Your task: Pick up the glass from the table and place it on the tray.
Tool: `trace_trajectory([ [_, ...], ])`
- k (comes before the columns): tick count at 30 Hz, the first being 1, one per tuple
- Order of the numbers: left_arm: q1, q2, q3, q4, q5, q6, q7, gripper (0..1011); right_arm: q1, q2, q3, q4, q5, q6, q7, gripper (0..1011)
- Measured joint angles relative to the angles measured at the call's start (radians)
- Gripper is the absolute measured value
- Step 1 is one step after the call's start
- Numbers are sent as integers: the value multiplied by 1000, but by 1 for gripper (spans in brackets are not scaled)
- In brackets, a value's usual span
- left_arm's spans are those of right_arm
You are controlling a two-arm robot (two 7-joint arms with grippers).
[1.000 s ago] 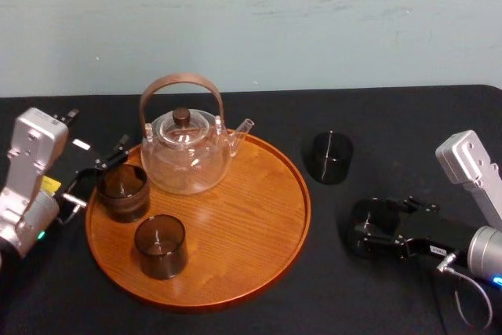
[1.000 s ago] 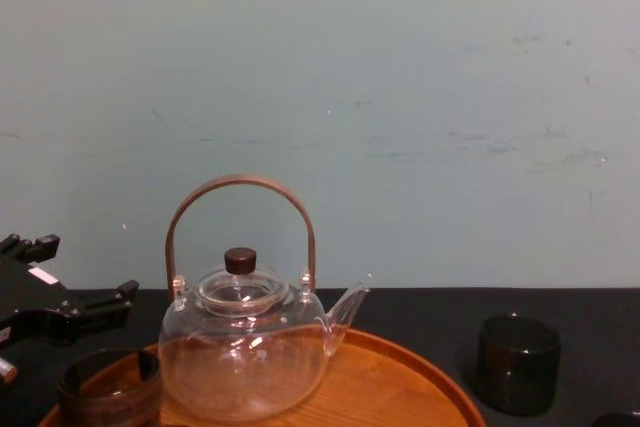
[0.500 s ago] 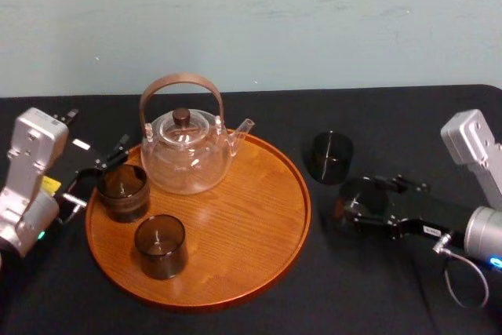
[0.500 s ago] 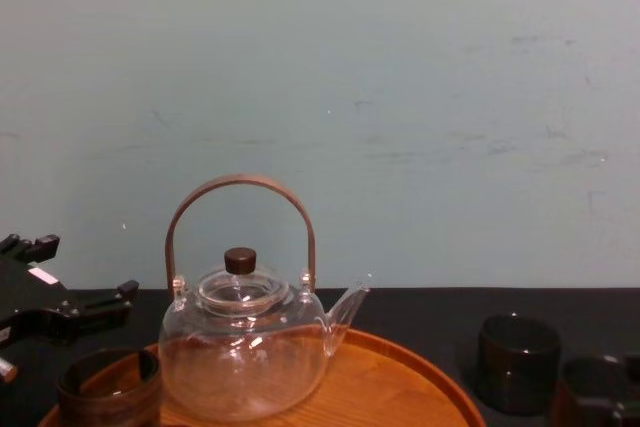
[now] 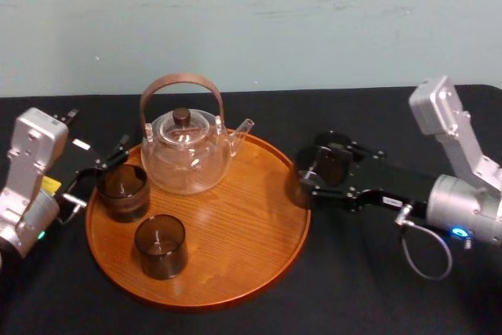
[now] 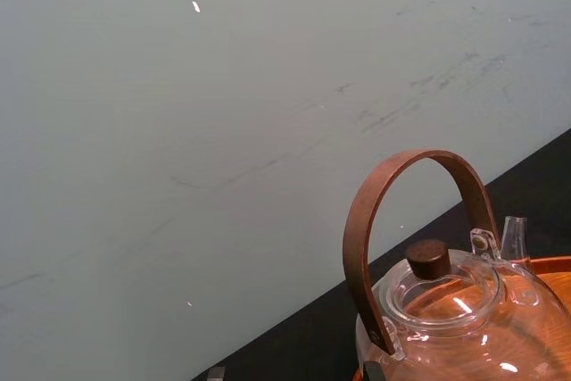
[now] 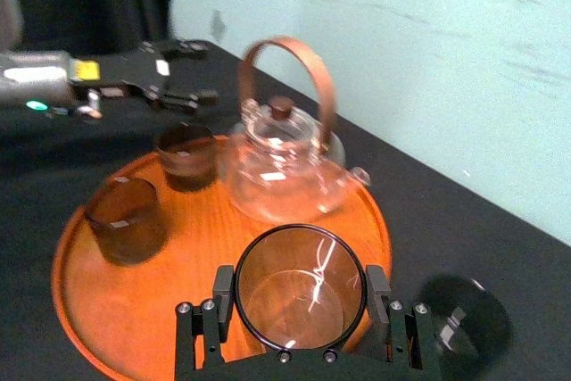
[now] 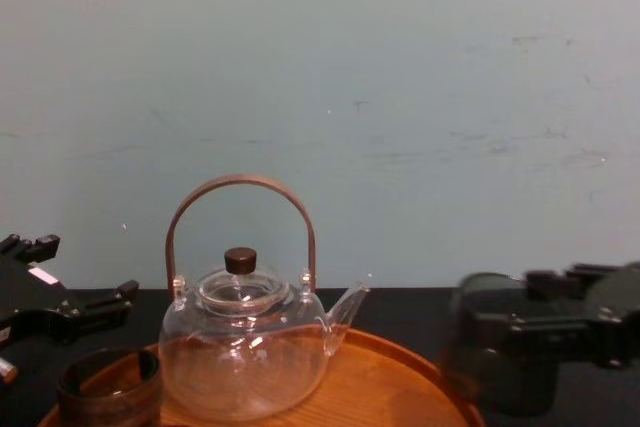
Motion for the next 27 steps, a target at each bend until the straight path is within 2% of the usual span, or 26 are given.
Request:
trace_trajectory([
  [11,0,0,0,0,0,0,0,1001,95,-63,-99,45,-11,-20,25,899],
  [27,0,0,0,0,0,0,0,1001,150,-110,-188,101,-29,-26,51,898],
])
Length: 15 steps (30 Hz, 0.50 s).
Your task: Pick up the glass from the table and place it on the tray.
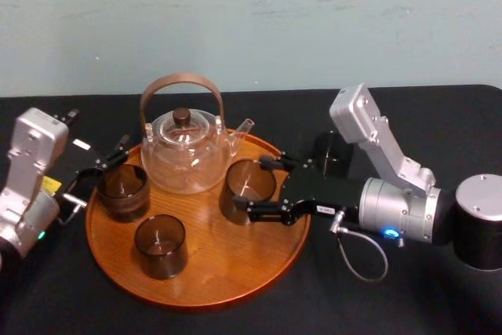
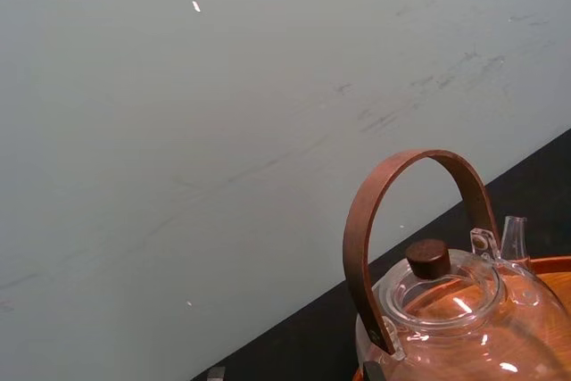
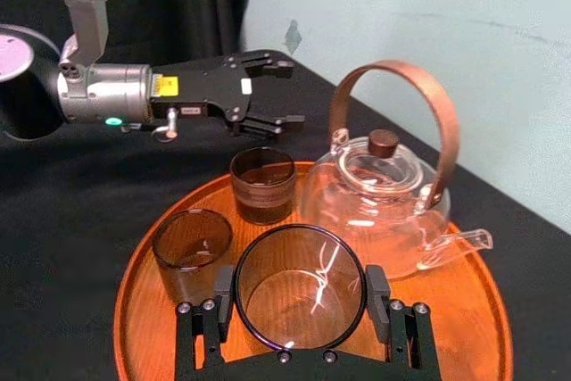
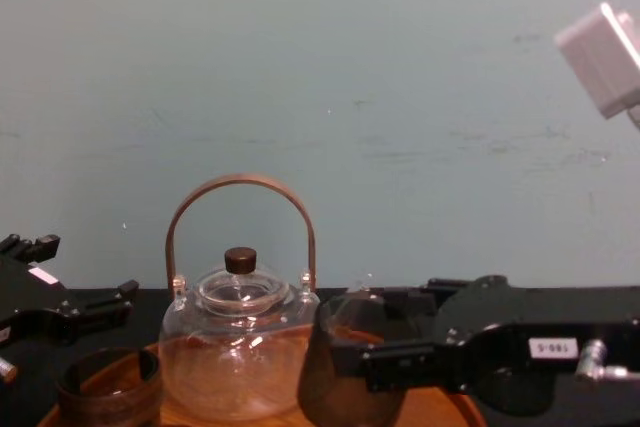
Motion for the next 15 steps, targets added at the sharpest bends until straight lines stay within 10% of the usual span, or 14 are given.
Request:
trace_trajectory([
  [15,0,0,0,0,0,0,0,1001,0,-3,-37,32,1,3,15,898],
])
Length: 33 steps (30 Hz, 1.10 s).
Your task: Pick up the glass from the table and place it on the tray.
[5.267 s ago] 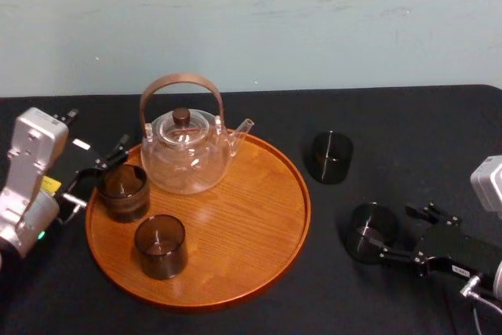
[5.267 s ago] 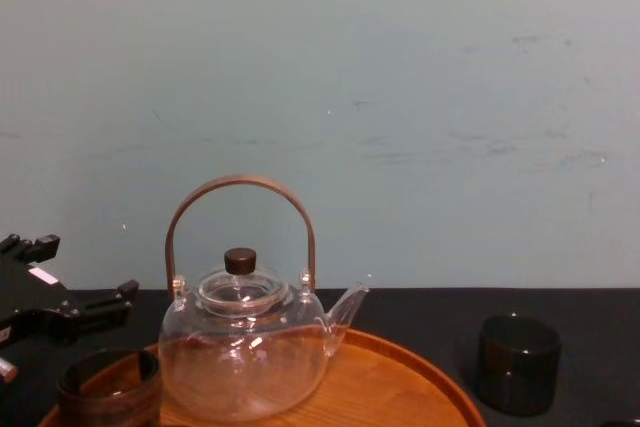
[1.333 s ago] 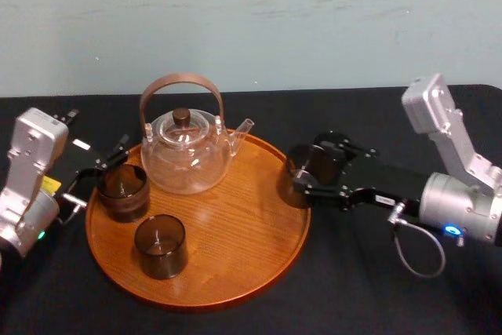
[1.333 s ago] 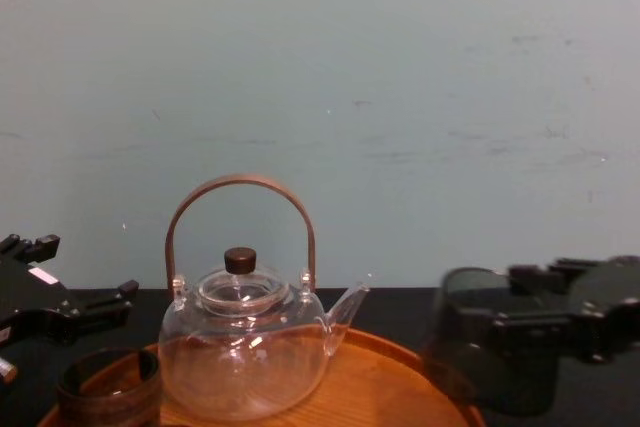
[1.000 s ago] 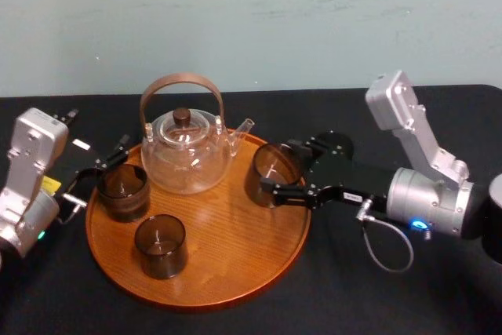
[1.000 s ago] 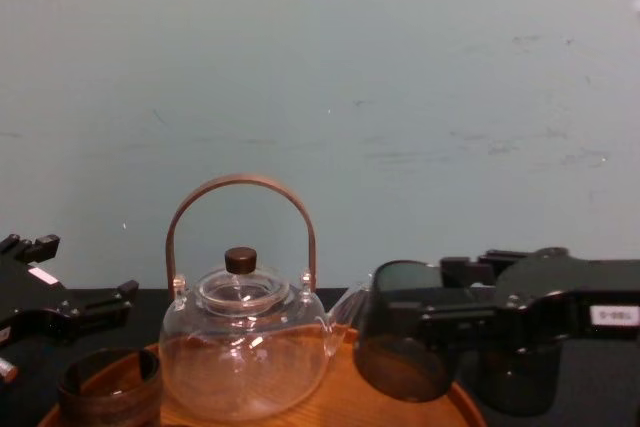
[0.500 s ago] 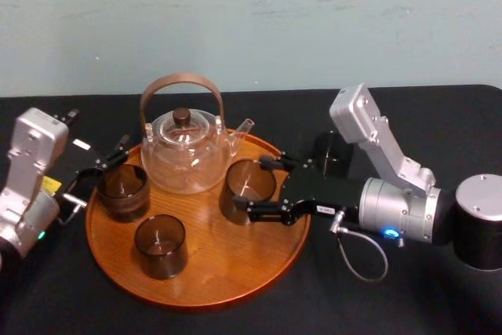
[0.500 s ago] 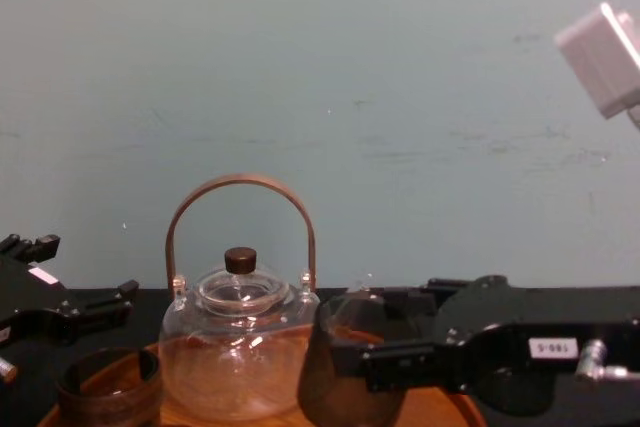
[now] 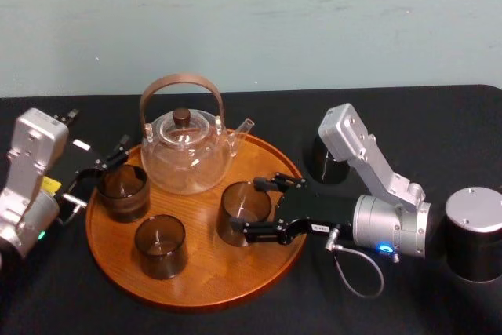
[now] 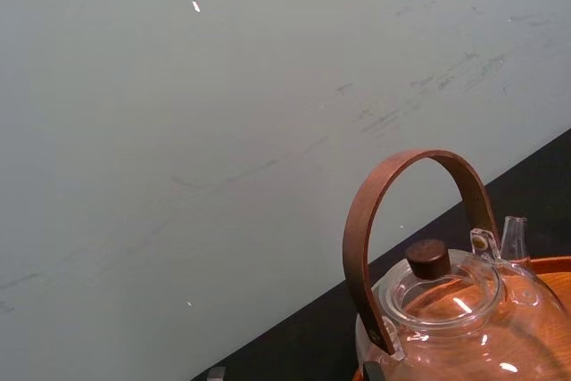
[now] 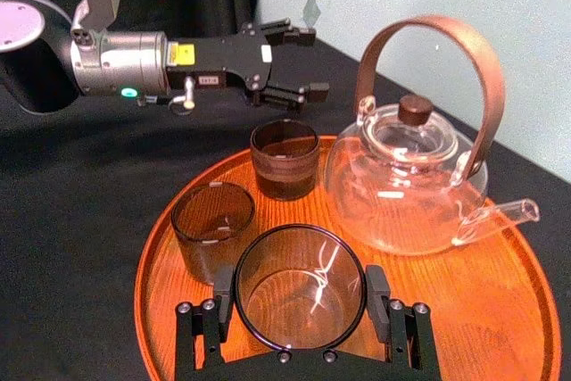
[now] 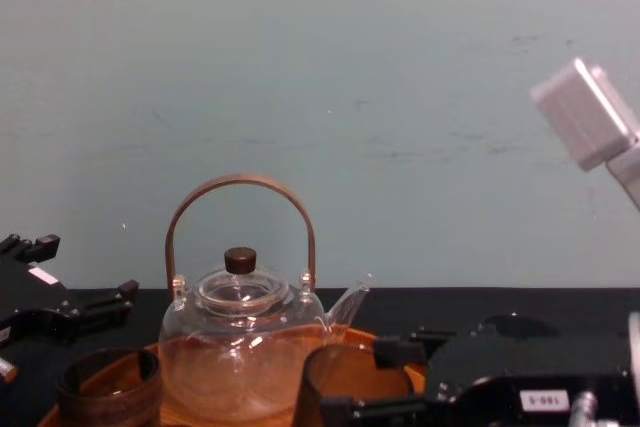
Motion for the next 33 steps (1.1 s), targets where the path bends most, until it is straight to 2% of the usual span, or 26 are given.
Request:
trace_trajectory([
  [15,0,0,0,0,0,0,0,1001,-1,-16,-28,57,-18,-6,5,899],
  [33,0,0,0,0,0,0,0,1001,-4,-27,-38,81,-42,-9,2,898],
])
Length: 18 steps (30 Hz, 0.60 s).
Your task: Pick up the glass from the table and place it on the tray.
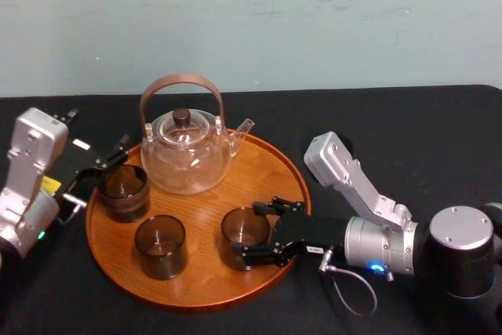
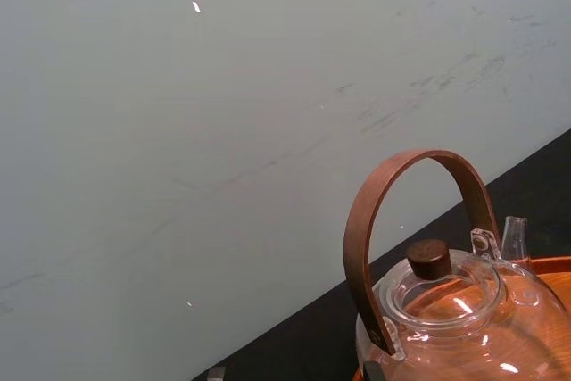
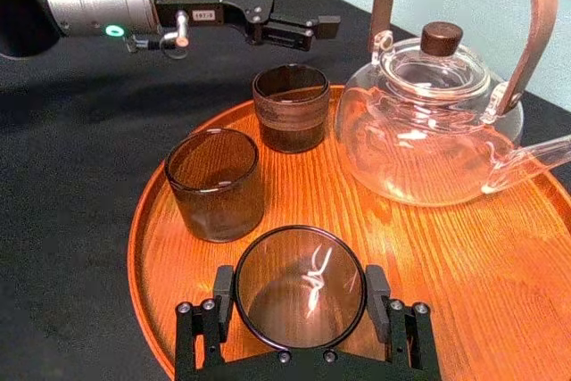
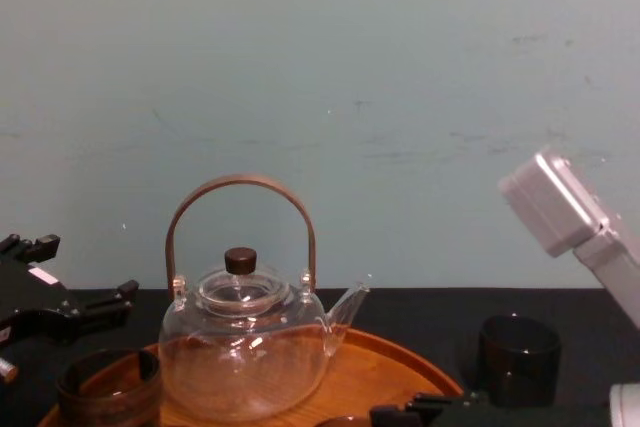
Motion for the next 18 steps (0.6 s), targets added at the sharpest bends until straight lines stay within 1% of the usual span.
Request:
trace_trajectory([
  [14,0,0,0,0,0,0,0,1001,0,1,0,-1,-2,0,-2,899],
  [18,0,0,0,0,0,0,0,1001,0,1,1,-1,-1,0,-2,967],
])
